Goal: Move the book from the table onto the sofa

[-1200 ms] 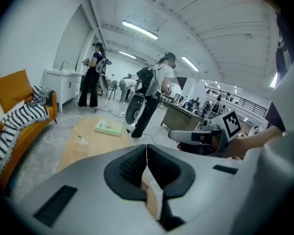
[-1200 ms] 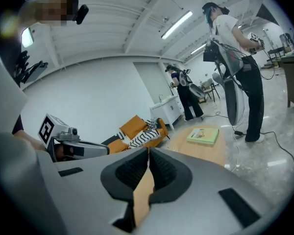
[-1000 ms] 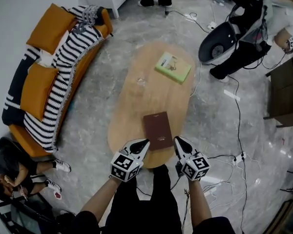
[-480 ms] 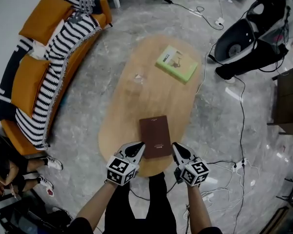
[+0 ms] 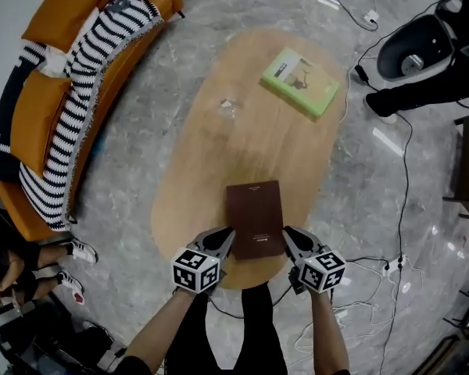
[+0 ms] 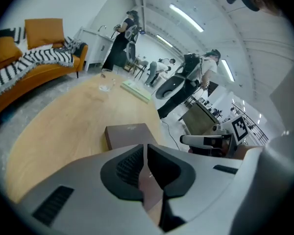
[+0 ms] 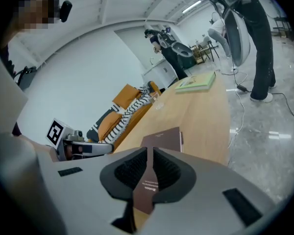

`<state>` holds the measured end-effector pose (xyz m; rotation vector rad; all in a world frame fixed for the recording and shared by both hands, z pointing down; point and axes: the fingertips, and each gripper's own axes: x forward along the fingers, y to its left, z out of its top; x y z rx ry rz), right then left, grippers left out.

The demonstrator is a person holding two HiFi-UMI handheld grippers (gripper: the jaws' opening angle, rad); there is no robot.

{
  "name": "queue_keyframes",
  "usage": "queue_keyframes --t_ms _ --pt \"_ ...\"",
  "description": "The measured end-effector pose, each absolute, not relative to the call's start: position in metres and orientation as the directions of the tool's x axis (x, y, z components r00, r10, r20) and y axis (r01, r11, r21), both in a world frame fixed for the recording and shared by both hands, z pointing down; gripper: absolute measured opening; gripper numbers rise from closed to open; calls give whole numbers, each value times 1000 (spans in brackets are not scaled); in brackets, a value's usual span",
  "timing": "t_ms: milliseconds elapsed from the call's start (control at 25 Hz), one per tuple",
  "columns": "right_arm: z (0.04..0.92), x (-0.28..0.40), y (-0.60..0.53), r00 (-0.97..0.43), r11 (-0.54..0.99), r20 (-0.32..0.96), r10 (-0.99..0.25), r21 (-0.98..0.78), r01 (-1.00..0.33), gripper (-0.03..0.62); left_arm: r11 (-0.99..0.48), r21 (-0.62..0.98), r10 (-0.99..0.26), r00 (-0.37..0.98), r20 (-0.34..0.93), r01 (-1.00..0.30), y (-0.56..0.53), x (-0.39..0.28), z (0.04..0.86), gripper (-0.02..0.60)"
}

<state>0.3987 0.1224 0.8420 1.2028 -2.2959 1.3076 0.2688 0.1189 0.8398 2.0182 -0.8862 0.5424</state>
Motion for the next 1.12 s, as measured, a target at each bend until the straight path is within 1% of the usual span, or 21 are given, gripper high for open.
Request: queue_keyframes --t_ms 80,200,440,560,720,880,1120 --pt "865 401 123 -635 240 580 -510 -613 -752 39 -356 545 -377 650 660 -759 119 267 861 17" --pt "894 406 124 -637 200 610 -471 -629 -751 76 -294 576 -352 647 677 -763 120 267 891 23" --pt "931 408 118 -654 148 627 -424 -664 -733 107 -158 665 -298 677 673 -730 119 269 934 103" --pt "943 406 114 -673 124 621 -401 -692 -712 114 -109 709 -293 704 646 -696 115 270 939 112" --pt "954 405 110 -675 106 629 -385 -697 -709 115 -86 726 -296 713 636 -683 111 270 939 112" --pt "957 404 112 -678 94 629 -380 -703 -705 115 -72 711 -303 694 653 -699 112 265 943 132" --pt "958 403 112 -687 79 614 -388 -721 -689 114 -43 716 -268 699 663 -697 114 267 957 138"
